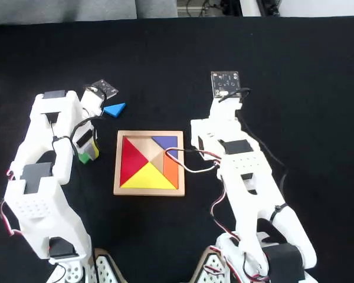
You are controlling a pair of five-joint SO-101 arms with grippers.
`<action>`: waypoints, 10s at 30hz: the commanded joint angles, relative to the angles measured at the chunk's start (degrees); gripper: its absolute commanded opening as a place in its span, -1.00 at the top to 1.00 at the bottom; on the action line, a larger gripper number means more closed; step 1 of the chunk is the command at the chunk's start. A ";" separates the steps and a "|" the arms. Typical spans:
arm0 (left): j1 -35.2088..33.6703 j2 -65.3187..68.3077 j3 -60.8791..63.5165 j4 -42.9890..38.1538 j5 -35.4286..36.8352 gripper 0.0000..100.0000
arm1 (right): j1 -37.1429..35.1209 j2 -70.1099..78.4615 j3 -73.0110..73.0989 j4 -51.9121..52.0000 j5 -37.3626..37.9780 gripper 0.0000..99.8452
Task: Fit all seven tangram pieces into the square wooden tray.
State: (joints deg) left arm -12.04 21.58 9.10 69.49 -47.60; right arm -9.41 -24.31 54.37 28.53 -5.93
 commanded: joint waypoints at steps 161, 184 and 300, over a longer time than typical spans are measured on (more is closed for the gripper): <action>29.76 13.19 -33.36 17.41 20.48 0.49 | 17.58 0.13 -0.40 -10.81 0.53 0.97; 21.14 9.32 -40.22 16.70 22.59 0.49 | 17.58 0.13 -0.40 -10.90 0.53 0.97; 10.33 4.92 -35.65 11.60 26.20 0.49 | 16.09 0.13 1.27 -13.98 0.62 0.97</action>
State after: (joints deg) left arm -2.81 27.03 -22.81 79.96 -21.58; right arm 7.38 -24.31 55.96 15.69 -5.93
